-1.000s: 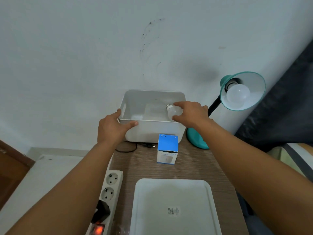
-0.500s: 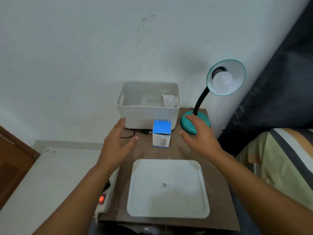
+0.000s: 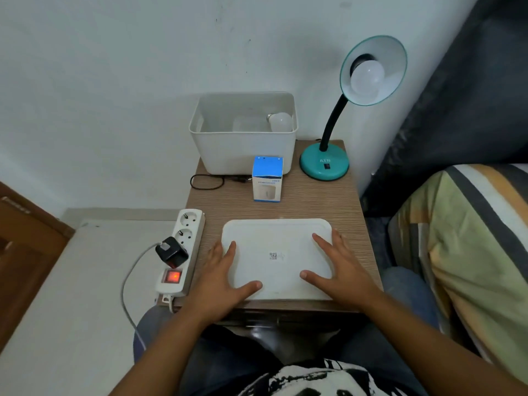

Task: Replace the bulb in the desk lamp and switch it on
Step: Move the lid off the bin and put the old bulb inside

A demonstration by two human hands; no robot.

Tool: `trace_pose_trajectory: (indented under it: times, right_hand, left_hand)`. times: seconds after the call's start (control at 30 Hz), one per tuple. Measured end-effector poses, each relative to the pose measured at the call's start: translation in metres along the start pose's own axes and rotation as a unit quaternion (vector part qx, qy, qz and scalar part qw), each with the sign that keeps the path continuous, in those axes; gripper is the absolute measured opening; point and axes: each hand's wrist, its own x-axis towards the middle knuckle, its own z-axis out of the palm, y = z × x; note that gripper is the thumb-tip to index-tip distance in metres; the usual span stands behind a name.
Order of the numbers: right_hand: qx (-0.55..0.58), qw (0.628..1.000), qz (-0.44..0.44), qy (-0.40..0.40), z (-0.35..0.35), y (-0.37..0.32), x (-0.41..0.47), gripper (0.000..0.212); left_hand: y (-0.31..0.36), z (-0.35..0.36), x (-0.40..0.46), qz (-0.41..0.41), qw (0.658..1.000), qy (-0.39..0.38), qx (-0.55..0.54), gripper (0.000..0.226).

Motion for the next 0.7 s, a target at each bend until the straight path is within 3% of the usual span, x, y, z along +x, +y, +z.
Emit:
trace_pose_trajectory:
  times: [0.3, 0.7]
  right_hand:
    - [-0.125, 0.992, 0.027, -0.003, 0.017, 0.017, -0.016, 0.109]
    - [-0.159, 0.987, 0.0, -0.036, 0.015, 0.016, -0.019, 0.129]
  left_hand:
    - [-0.008, 0.006, -0.007, 0.01, 0.994, -0.025, 0.105, 0.147]
    - [-0.003, 0.011, -0.013, -0.015, 0.998, 0.012, 0.052, 0.136]
